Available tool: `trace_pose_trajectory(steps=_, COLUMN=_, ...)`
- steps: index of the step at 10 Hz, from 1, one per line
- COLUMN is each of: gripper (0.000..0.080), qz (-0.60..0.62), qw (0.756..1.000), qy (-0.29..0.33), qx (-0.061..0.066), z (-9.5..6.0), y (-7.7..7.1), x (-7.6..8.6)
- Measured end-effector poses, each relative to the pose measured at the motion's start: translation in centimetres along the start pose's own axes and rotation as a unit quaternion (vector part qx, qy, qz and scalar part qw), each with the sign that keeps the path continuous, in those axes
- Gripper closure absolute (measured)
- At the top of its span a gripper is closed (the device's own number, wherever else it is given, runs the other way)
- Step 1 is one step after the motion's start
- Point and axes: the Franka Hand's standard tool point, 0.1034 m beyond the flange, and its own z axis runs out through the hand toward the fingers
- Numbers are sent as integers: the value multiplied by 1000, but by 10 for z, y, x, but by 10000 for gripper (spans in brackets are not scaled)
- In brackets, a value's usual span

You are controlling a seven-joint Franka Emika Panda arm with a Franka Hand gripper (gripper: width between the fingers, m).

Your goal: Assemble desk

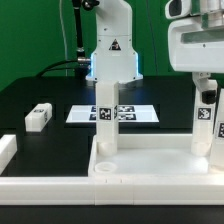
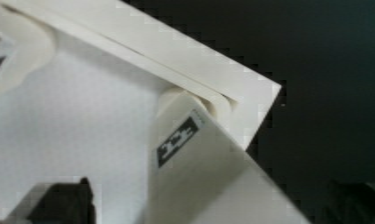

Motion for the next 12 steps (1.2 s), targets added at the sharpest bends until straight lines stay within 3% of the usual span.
trace_pose_trajectory(steps=1, gripper=151, qz=-58, qw=998, qy=3, qx=-4, z=0, y=0, x=1)
trace_pose_trajectory(steps=2, gripper=151, qz=-185, qw=982, qy=18, qx=-20, z=-1, y=-6, x=4)
trace_pose_trajectory(steps=3, gripper=151, qz=-244, qw=969, qy=22, qx=-20, z=0, y=-12, x=6)
trace_pose_trajectory(steps=5, gripper=151, qz=-220, qw=975, qy=23, qx=-21, z=1, y=-10, x=7)
trace_pose_trajectory(steps=6, gripper=264, qz=-220, qw=975, qy=23, qx=-21, z=1, y=-10, x=7)
trace_pose_trajectory(steps=7, gripper=264, qz=-199, qw=980, qy=22, qx=-20, z=1, y=-10, x=6)
trace_pose_trajectory(steps=8, gripper=447, qz=-162, qw=986, qy=23, qx=-22, z=2, y=-8, x=7)
trace_pose_trajectory(steps=9, gripper=495, qz=-140, qw=990, qy=23, qx=-24, z=2, y=-7, x=9)
trace_pose_trajectory(steps=12, gripper=501, qz=86, qw=996, qy=13, qx=-17, z=3, y=0, x=14)
